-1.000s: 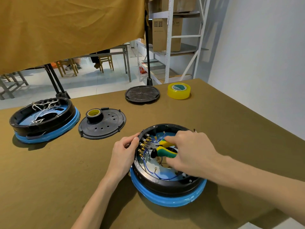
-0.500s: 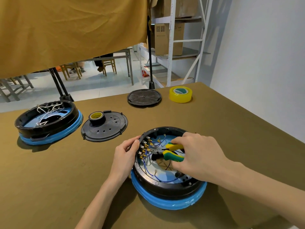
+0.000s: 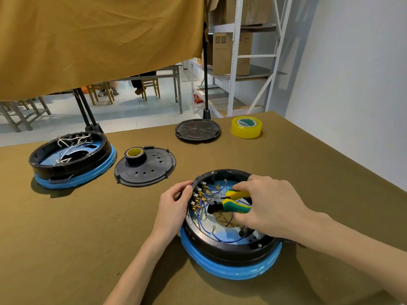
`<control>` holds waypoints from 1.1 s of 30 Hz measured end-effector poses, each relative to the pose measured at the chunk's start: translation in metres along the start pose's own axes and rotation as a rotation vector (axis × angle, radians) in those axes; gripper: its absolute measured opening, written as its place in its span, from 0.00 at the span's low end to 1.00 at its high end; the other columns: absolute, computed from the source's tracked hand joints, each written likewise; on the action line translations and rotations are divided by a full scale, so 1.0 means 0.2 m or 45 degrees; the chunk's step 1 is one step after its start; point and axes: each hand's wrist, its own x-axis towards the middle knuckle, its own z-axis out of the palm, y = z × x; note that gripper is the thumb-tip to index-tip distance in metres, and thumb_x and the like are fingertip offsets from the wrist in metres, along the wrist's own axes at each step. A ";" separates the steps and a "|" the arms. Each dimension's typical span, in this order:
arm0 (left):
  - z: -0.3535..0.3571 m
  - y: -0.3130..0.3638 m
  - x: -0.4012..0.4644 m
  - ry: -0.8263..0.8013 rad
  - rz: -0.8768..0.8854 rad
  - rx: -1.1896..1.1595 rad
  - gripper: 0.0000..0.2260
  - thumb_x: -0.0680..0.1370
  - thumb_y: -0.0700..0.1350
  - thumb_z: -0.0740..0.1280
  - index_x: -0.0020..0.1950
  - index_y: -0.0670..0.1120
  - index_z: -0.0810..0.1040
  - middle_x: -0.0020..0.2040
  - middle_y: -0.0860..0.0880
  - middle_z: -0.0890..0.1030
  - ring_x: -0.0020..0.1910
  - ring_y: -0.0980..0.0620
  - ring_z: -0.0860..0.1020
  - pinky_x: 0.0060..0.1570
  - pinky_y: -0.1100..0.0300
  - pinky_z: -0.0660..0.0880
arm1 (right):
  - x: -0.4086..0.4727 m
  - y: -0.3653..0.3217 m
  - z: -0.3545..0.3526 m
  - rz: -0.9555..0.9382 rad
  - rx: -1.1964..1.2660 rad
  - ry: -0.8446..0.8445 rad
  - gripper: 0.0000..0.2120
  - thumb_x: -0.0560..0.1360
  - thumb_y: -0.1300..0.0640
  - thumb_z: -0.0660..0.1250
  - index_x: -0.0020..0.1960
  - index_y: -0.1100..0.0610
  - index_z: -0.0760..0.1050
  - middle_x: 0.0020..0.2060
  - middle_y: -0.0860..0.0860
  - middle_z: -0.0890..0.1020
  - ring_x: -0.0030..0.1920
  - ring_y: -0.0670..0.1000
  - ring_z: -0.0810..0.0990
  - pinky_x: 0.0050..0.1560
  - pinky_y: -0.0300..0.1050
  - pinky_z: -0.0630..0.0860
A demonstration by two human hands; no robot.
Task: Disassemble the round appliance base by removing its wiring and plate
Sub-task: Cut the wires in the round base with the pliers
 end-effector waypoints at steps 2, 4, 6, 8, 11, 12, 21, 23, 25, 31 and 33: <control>0.00 0.00 0.00 -0.001 -0.003 0.001 0.11 0.84 0.47 0.64 0.65 0.51 0.81 0.56 0.55 0.84 0.57 0.58 0.81 0.54 0.59 0.79 | 0.01 0.00 0.00 -0.009 -0.012 -0.011 0.30 0.72 0.34 0.67 0.72 0.42 0.73 0.59 0.42 0.81 0.56 0.48 0.80 0.43 0.43 0.67; 0.00 0.00 0.00 0.003 -0.002 0.003 0.11 0.84 0.48 0.64 0.64 0.52 0.82 0.56 0.56 0.84 0.56 0.60 0.81 0.52 0.62 0.78 | 0.00 0.01 -0.02 -0.009 -0.040 0.022 0.29 0.72 0.34 0.67 0.71 0.41 0.74 0.58 0.42 0.81 0.56 0.48 0.80 0.44 0.42 0.71; 0.00 0.00 0.00 0.004 -0.003 0.008 0.10 0.84 0.48 0.64 0.63 0.53 0.82 0.55 0.56 0.84 0.55 0.62 0.81 0.51 0.64 0.77 | -0.01 0.02 -0.04 -0.018 -0.022 0.036 0.29 0.72 0.33 0.67 0.70 0.41 0.75 0.56 0.41 0.81 0.53 0.47 0.80 0.43 0.42 0.73; 0.00 0.00 0.00 0.009 0.002 0.007 0.10 0.84 0.48 0.64 0.62 0.53 0.82 0.55 0.56 0.84 0.54 0.63 0.81 0.49 0.66 0.77 | -0.02 0.01 -0.05 -0.046 0.058 0.006 0.30 0.70 0.33 0.67 0.70 0.40 0.75 0.53 0.41 0.80 0.51 0.46 0.79 0.42 0.42 0.73; 0.00 0.00 0.00 0.010 0.007 -0.016 0.09 0.84 0.47 0.64 0.61 0.53 0.82 0.54 0.55 0.85 0.53 0.61 0.82 0.46 0.67 0.78 | -0.02 -0.06 -0.05 -0.133 -0.013 -0.043 0.26 0.72 0.31 0.65 0.65 0.40 0.77 0.46 0.41 0.76 0.44 0.46 0.75 0.38 0.42 0.68; 0.00 0.00 0.00 0.011 0.008 -0.012 0.10 0.84 0.47 0.64 0.62 0.52 0.82 0.54 0.55 0.85 0.54 0.60 0.82 0.47 0.66 0.79 | -0.02 -0.08 -0.04 -0.152 -0.054 -0.048 0.25 0.72 0.31 0.64 0.64 0.41 0.77 0.46 0.42 0.76 0.43 0.46 0.75 0.38 0.43 0.68; -0.02 0.02 -0.01 0.021 0.059 0.140 0.10 0.84 0.48 0.66 0.64 0.53 0.80 0.59 0.55 0.81 0.60 0.57 0.78 0.61 0.56 0.77 | -0.03 -0.03 -0.06 -0.178 -0.180 -0.005 0.29 0.73 0.35 0.65 0.72 0.42 0.71 0.52 0.43 0.76 0.48 0.46 0.75 0.42 0.43 0.71; -0.04 0.05 -0.02 0.123 0.262 0.412 0.12 0.82 0.50 0.68 0.66 0.54 0.79 0.60 0.57 0.78 0.62 0.60 0.73 0.64 0.60 0.71 | -0.03 0.04 -0.05 -0.044 0.044 -0.005 0.28 0.71 0.32 0.67 0.69 0.40 0.74 0.51 0.40 0.77 0.47 0.45 0.76 0.43 0.43 0.74; -0.05 0.11 -0.03 0.194 0.537 0.647 0.13 0.79 0.55 0.69 0.64 0.57 0.80 0.58 0.60 0.76 0.61 0.61 0.69 0.62 0.64 0.64 | -0.02 0.13 -0.03 0.134 0.264 0.035 0.27 0.70 0.32 0.70 0.66 0.41 0.76 0.52 0.40 0.79 0.51 0.46 0.78 0.48 0.45 0.77; 0.09 0.24 0.03 -0.419 0.560 1.431 0.26 0.76 0.67 0.67 0.72 0.61 0.74 0.61 0.59 0.73 0.62 0.53 0.66 0.69 0.50 0.59 | 0.08 0.42 0.12 0.575 0.547 0.251 0.27 0.73 0.35 0.71 0.65 0.49 0.76 0.56 0.49 0.81 0.55 0.53 0.79 0.55 0.52 0.78; 0.13 0.26 0.05 -0.382 0.566 1.499 0.20 0.77 0.64 0.68 0.68 0.62 0.77 0.56 0.58 0.73 0.59 0.51 0.68 0.70 0.47 0.58 | 0.11 0.50 0.18 0.674 0.479 0.193 0.26 0.74 0.35 0.70 0.65 0.51 0.77 0.55 0.52 0.82 0.54 0.56 0.80 0.55 0.54 0.79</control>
